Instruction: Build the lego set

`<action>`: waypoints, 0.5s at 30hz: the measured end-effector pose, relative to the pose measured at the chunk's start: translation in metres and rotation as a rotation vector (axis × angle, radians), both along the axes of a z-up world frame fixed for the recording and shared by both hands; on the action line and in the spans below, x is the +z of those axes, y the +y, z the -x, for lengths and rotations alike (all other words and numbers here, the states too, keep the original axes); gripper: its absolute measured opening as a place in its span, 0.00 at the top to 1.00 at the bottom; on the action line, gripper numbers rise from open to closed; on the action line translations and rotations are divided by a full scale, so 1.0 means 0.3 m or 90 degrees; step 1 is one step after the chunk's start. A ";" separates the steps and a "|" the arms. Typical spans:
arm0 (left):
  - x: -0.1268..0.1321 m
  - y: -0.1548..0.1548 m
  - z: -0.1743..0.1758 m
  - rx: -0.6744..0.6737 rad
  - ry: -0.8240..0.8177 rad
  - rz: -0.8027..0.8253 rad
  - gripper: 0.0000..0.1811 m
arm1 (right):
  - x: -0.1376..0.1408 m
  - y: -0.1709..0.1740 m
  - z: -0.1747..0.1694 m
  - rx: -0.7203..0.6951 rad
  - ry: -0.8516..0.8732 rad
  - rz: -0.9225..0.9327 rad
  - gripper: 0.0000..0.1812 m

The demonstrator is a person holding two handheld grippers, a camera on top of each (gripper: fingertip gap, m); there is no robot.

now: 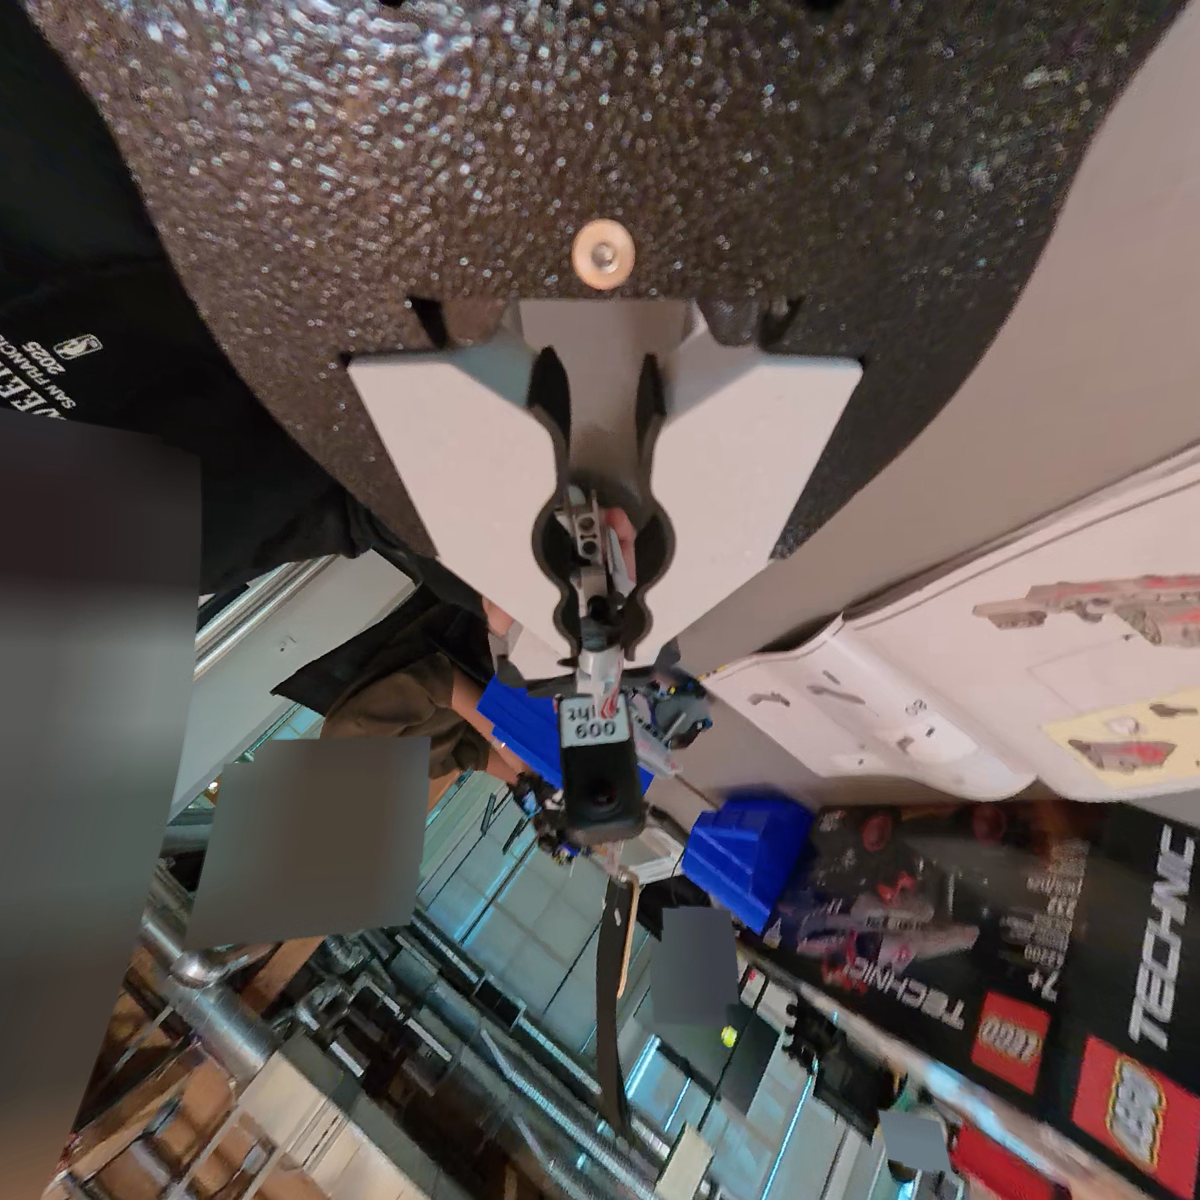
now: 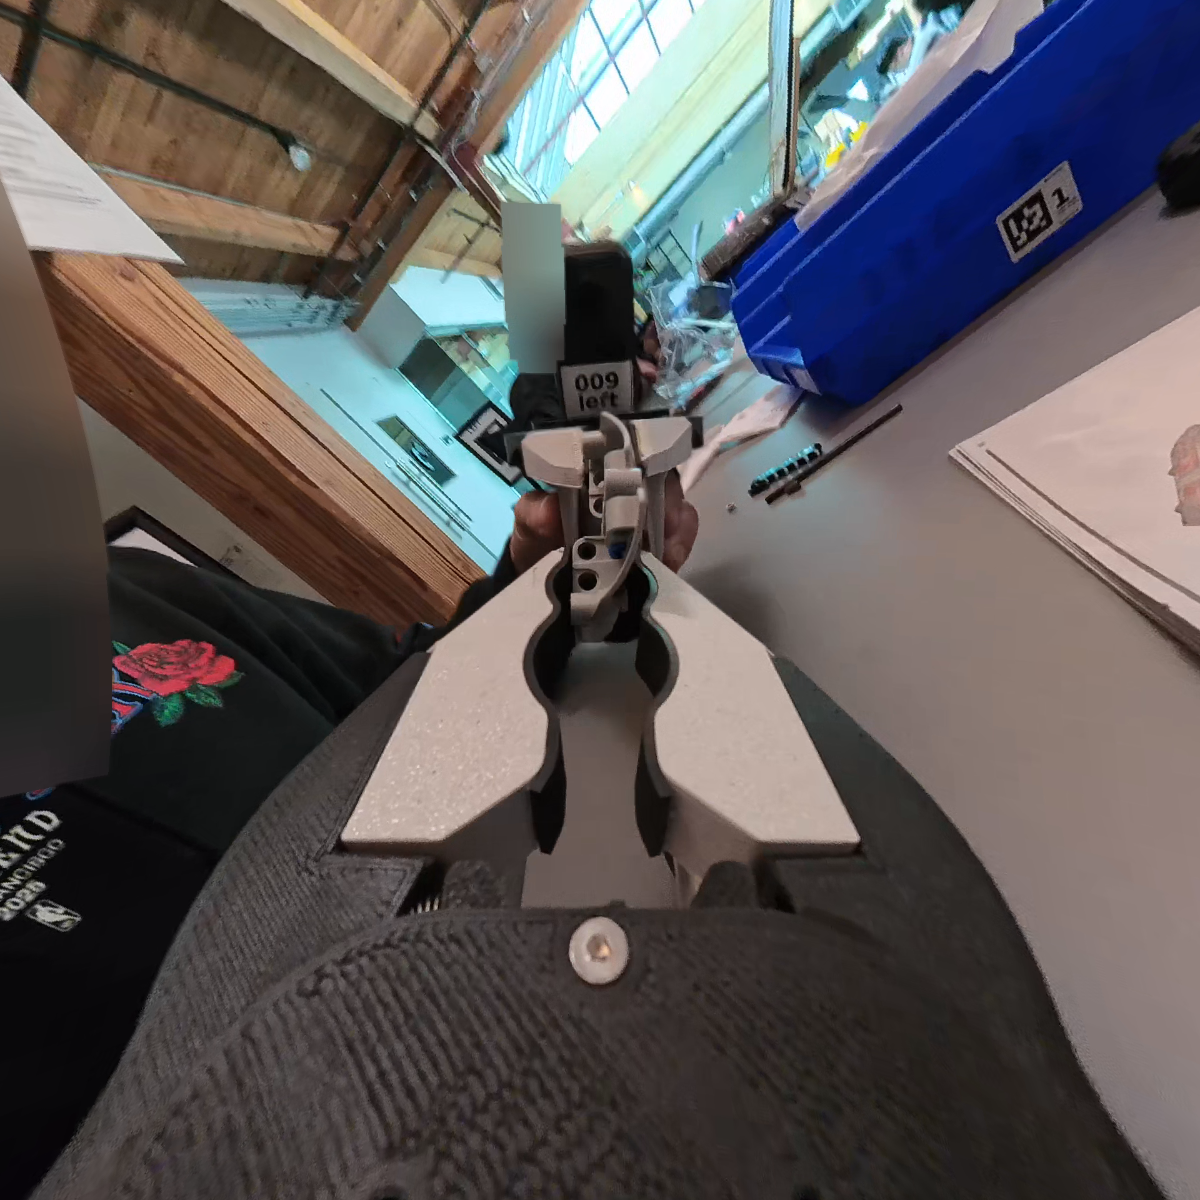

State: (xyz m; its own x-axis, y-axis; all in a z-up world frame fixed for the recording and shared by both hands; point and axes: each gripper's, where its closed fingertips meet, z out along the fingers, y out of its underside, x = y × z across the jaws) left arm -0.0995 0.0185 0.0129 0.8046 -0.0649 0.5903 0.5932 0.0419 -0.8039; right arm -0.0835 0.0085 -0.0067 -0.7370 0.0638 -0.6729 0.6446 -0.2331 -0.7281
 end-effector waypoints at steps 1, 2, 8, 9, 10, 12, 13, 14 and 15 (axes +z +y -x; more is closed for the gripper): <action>0.017 -0.002 -0.002 0.003 0.009 -0.012 0.95 | 0.019 0.002 -0.001 0.003 -0.006 0.028 0.92; 0.031 -0.006 -0.002 0.008 0.022 -0.016 0.95 | 0.036 0.004 -0.003 0.009 -0.015 0.057 0.92; 0.079 -0.055 -0.013 0.058 0.235 0.029 1.00 | 0.084 0.034 -0.005 0.035 -0.064 0.164 0.92; 0.073 -0.051 -0.022 0.051 0.255 0.049 1.00 | 0.088 0.032 -0.008 0.039 -0.066 0.170 0.92; 0.064 -0.046 -0.028 0.051 0.281 0.072 1.00 | 0.091 0.029 -0.010 0.044 -0.070 0.177 0.92; 0.054 -0.036 -0.040 0.056 0.348 0.099 1.00 | 0.095 0.021 -0.018 0.061 -0.083 0.190 0.92; 0.049 -0.031 -0.044 0.059 0.370 0.112 1.00 | 0.093 0.017 -0.020 0.065 -0.088 0.190 0.92; 0.043 -0.026 -0.057 0.046 0.386 0.122 1.00 | 0.093 0.014 -0.024 0.071 -0.089 0.191 0.92; 0.041 -0.023 -0.063 0.040 0.396 0.128 1.00 | 0.093 0.013 -0.025 0.072 -0.089 0.191 0.92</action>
State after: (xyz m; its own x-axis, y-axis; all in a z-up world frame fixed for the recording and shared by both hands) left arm -0.0805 0.0117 0.0251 0.9984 0.0561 0.0097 0.0167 -0.1260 -0.9919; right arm -0.0760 0.0123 0.0212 -0.6269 -0.2286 -0.7448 0.7677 -0.3442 -0.5406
